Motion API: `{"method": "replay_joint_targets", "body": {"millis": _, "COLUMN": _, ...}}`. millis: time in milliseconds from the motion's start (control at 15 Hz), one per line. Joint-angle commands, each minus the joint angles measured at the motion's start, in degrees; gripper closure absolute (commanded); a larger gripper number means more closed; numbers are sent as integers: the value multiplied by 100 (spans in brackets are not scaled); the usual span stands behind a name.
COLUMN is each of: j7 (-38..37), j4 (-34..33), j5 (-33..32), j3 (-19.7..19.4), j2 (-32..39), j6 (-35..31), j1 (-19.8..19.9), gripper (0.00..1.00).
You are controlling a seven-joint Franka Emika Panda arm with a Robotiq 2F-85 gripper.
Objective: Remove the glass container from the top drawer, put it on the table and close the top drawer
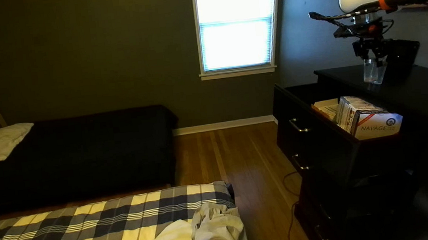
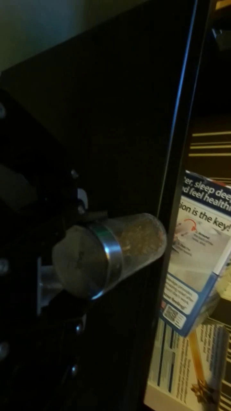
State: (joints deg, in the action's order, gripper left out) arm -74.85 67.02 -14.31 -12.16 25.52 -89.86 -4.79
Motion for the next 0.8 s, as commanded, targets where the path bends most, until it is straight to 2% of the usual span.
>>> {"method": "replay_joint_targets", "body": {"millis": 0, "j7": -66, "j4": -218, "j5": 124, "j3": -110, "j2": 214, "j6": 314, "j1": 201, "gripper": 76}}
{"method": "replay_joint_targets", "body": {"millis": 467, "j7": -173, "j4": 0, "j5": 324, "j3": -70, "j2": 486, "j6": -817, "j1": 536, "gripper": 76}}
{"method": "replay_joint_targets", "body": {"millis": 533, "j7": -215, "j4": -14, "j5": 395, "j3": -60, "j2": 475, "j6": -950, "j1": 565, "gripper": 72}}
{"method": "replay_joint_targets", "body": {"millis": 600, "j7": -203, "j4": 42, "j5": 478, "j3": -38, "j2": 446, "j6": -1199, "j1": 599, "gripper": 26}}
{"method": "replay_joint_targets", "body": {"millis": 733, "j7": -199, "j4": 124, "j5": 575, "j3": -27, "j2": 376, "j6": -1550, "j1": 592, "gripper": 19}}
